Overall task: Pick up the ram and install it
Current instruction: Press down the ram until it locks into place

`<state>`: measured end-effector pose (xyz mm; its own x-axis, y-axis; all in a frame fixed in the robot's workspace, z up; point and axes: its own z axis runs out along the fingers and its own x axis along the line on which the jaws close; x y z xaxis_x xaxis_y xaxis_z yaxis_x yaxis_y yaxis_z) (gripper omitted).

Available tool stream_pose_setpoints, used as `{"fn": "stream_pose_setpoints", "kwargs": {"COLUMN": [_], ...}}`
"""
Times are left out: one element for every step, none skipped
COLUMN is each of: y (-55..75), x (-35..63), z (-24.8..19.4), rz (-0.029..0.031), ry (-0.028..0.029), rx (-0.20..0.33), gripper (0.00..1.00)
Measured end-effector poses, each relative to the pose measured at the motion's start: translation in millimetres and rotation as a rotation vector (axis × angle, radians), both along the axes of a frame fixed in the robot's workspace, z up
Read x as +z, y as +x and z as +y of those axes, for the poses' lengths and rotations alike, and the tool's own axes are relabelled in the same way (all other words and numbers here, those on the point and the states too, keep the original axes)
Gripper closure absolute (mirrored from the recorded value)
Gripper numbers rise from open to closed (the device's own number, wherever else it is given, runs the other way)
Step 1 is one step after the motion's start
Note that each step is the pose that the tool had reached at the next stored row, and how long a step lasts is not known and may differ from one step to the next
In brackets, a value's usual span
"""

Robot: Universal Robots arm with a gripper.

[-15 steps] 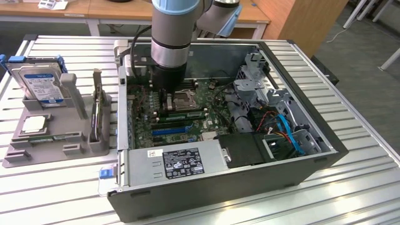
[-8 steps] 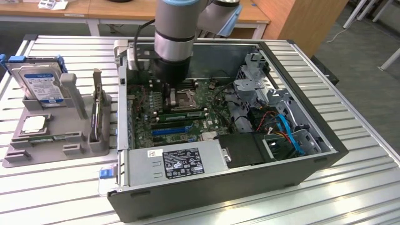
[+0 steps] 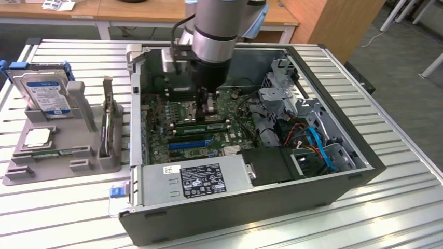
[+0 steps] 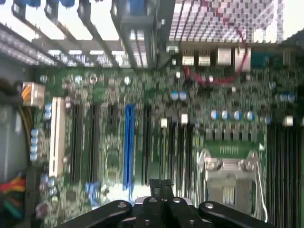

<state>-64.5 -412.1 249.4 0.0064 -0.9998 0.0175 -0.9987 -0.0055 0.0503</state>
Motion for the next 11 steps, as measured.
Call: {"fn": "stream_pose_setpoints", "kwargs": {"y": [4.5,9.0,13.5,18.0,22.9,27.4,31.2,32.4,32.9,33.2,33.6], "x": [0.1,0.2,0.3,0.4,0.4,0.5,1.4,5.9,10.3,14.8,19.6], "z": [-0.1,-0.3,-0.4,-0.5,-0.7,-0.8,-0.9,-1.1,-1.2,-1.3,-1.3], "rz": [0.0001,0.0001,0.0002,0.0003,0.0003,0.0004,0.0008,0.0011,0.0011,0.0012,0.0012], "ry": [-0.0001,-0.0001,-0.0001,0.0,-0.0001,-0.0001,-0.0002,-0.0003,0.0001,-0.0001,-0.0001], "rx": [0.0,0.0,0.0,0.0,0.0,0.0,0.0,0.0,0.001,0.0,0.0], "gripper": [0.89,0.89,0.89,0.89,0.89,0.89,0.89,0.89,0.89,0.89,0.89]}}
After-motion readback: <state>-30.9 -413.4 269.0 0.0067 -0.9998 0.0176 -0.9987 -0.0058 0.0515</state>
